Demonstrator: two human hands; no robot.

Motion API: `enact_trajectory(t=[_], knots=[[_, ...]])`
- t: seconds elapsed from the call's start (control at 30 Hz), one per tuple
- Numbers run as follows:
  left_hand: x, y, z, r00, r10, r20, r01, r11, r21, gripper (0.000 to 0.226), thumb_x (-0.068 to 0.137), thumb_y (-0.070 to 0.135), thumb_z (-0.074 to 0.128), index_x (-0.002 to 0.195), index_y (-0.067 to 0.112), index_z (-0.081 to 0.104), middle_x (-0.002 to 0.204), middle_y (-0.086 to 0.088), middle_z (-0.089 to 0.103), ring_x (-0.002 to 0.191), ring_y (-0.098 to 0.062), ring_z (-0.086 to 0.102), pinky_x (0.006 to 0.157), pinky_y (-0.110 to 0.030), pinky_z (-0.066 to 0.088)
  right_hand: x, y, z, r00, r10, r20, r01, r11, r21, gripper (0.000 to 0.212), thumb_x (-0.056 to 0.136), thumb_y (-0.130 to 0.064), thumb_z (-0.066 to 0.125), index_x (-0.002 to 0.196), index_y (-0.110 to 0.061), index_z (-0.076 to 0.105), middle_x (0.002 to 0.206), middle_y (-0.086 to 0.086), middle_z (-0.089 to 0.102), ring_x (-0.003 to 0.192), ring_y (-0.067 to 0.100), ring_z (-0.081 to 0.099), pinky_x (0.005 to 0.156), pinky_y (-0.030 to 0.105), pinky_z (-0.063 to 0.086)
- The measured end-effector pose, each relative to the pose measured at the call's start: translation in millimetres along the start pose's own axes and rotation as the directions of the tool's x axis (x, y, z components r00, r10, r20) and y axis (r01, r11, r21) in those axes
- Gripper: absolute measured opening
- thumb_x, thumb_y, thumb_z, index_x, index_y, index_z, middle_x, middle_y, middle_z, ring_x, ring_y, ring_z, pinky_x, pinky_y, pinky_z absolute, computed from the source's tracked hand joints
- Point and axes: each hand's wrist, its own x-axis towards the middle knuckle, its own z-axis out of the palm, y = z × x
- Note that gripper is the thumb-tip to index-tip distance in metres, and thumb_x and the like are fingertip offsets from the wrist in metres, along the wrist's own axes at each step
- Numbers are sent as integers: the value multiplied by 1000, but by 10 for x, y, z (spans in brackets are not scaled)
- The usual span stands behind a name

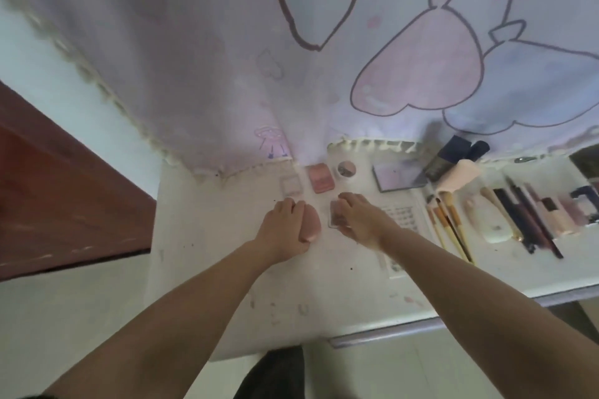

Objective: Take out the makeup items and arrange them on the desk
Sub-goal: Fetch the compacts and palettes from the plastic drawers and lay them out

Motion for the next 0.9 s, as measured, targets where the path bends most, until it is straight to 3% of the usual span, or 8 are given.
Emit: enact_trajectory(t=[0.13,0.23,0.33,0.4,0.5,0.67,0.8,0.9], knots=[[126,-101,78,999,30,28,-31,999,16,78,78,44,61,140,13,26,135,-10,33,121,-29,37,98,-37,34,69,85,133,998,-56,-11,55,997,-59,39,76,-15,73,108,4,58,118,22,57,105,40,58,76,39,53],[171,-127,89,998,41,40,-43,999,34,80,78,46,61,141,13,24,137,-9,31,123,-29,35,99,-36,32,86,118,175,998,-54,10,55,996,-71,49,60,-17,85,100,2,63,106,21,64,88,36,67,69,34,56],[172,-105,17,996,38,80,-39,999,13,87,77,49,64,144,15,20,142,-9,26,129,-29,30,103,-39,30,67,79,96,995,25,92,-22,999,-39,54,73,-27,78,113,3,59,129,23,54,112,38,59,91,39,49],[195,-55,-101,997,74,6,-74,997,12,83,78,48,63,143,15,24,142,-9,30,130,-29,31,103,-38,31,18,61,-35,996,81,33,-80,996,-34,46,86,-31,65,119,-1,55,145,19,40,129,35,44,104,38,37],[349,136,-366,954,262,-147,-259,965,41,64,83,44,60,134,11,40,130,-11,44,119,-31,43,93,-38,39,-165,66,-285,964,238,-117,-242,970,-19,38,94,-36,49,123,-10,52,149,9,35,133,29,38,110,39,27],[513,935,-780,822,534,-197,-523,845,110,52,93,43,45,137,15,42,134,-10,45,123,-29,41,98,-37,35,-998,154,-512,732,572,-370,-606,795,30,62,89,-53,18,133,-19,47,146,7,40,136,27,36,113,52,18],[281,1801,-750,620,760,-195,-735,649,197,56,87,48,32,123,13,56,117,-14,57,106,-33,53,90,-41,42,-2071,27,-551,489,769,-412,-835,549,34,57,95,-50,16,146,-26,27,157,5,20,146,24,14,115,53,1],[-163,2509,-528,481,870,-107,-835,492,247,57,83,47,36,119,9,59,113,-16,59,103,-36,56,89,-43,46,-3030,-276,-400,275,854,-442,-930,353,103,57,93,-45,21,144,-22,34,153,10,29,143,28,24,113,58,8]])
